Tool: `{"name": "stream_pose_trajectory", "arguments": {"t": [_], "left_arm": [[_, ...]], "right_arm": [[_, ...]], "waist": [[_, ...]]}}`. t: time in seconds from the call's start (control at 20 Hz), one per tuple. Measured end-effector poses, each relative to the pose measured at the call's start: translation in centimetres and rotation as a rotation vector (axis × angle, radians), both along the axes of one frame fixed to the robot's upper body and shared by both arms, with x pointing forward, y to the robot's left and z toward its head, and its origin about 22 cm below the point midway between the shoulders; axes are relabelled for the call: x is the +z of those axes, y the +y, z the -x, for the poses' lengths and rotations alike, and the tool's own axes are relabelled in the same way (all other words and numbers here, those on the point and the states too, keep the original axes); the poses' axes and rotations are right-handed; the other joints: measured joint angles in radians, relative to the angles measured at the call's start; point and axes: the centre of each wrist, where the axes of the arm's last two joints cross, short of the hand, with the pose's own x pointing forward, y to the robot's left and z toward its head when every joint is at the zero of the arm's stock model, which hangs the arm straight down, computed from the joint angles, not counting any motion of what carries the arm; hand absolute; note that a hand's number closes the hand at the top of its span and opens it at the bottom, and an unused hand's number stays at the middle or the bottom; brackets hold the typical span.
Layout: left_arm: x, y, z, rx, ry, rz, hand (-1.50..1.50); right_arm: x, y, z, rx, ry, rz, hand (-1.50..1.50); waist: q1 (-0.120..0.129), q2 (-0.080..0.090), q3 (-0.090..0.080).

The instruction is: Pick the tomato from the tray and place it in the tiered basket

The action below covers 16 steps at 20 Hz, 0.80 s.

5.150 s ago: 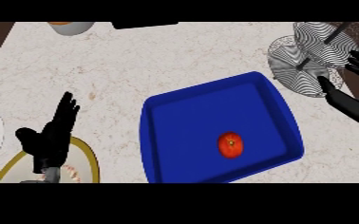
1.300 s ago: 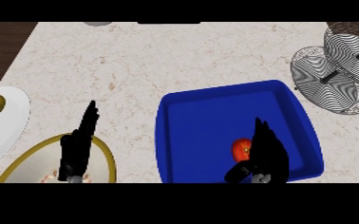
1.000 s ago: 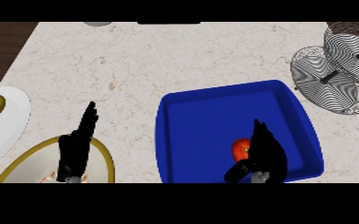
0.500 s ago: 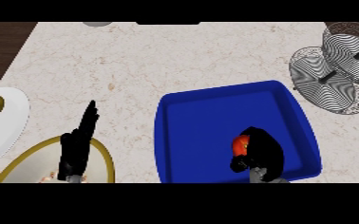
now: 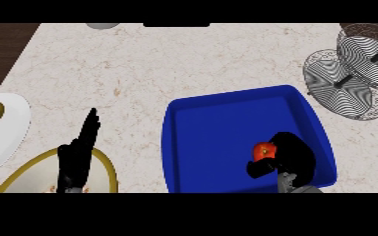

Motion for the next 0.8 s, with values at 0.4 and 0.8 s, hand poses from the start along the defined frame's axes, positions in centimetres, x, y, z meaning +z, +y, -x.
{"name": "stream_pose_trajectory", "arguments": {"t": [0.4, 0.8], "left_arm": [[0.2, -0.2, 0.3, 0.01, 0.0, -0.006, 0.0], [0.1, 0.0, 0.4, 0.025, 0.02, -0.011, 0.0]], "right_arm": [[2.3, -10.5, 1.3, -0.298, -0.089, 0.071, 1.5], [11.3, -11.4, 3.4, -0.429, -0.504, 0.074, 1.5]], "waist": [[-0.014, 0.006, 0.003], [-0.026, 0.002, 0.002]]}}
